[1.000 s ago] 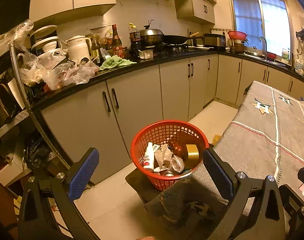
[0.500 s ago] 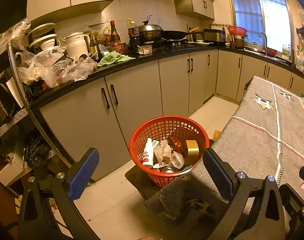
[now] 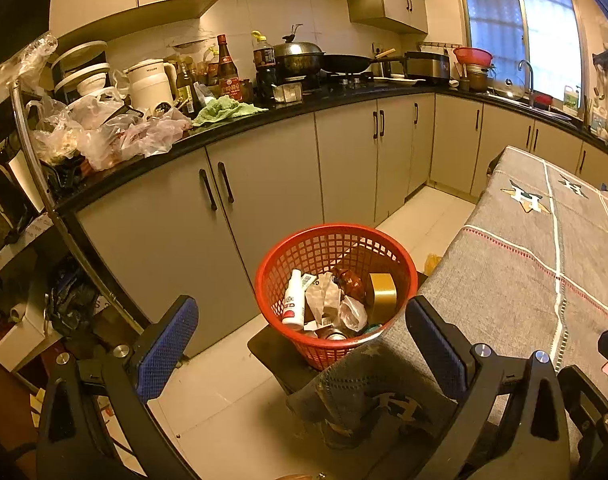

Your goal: Collect trash

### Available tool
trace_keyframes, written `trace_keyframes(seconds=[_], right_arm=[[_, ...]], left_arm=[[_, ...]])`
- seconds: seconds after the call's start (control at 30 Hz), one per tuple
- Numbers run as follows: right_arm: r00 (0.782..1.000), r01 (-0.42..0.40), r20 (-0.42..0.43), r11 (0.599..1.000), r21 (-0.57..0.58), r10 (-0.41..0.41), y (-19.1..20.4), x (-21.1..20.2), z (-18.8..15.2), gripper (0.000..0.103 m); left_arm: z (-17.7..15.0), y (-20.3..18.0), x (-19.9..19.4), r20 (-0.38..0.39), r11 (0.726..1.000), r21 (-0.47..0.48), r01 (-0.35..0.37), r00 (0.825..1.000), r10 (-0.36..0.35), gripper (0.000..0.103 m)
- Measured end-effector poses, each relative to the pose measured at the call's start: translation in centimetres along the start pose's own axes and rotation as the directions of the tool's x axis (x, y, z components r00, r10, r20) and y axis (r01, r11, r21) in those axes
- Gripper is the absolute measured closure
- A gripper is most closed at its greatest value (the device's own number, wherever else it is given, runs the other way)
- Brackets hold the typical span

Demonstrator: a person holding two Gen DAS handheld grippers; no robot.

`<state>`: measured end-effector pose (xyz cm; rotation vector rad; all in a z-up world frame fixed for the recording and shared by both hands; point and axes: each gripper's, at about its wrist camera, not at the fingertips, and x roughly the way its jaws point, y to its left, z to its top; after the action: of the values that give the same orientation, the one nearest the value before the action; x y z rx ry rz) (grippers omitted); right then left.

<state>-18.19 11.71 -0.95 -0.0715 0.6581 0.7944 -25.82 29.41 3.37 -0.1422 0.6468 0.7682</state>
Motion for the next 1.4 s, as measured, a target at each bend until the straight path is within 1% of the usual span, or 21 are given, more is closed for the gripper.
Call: trace_keyframes(seconds=[1.4], right_arm=[[1.0, -0.004, -0.014, 1.0, -0.003, 0.004, -0.18, 0.38, -0.76, 0.018]], left_arm=[[-0.65, -0.01, 0.48, -0.023, 1.0, -0.004, 0.01, 1.0, -0.01, 0.0]])
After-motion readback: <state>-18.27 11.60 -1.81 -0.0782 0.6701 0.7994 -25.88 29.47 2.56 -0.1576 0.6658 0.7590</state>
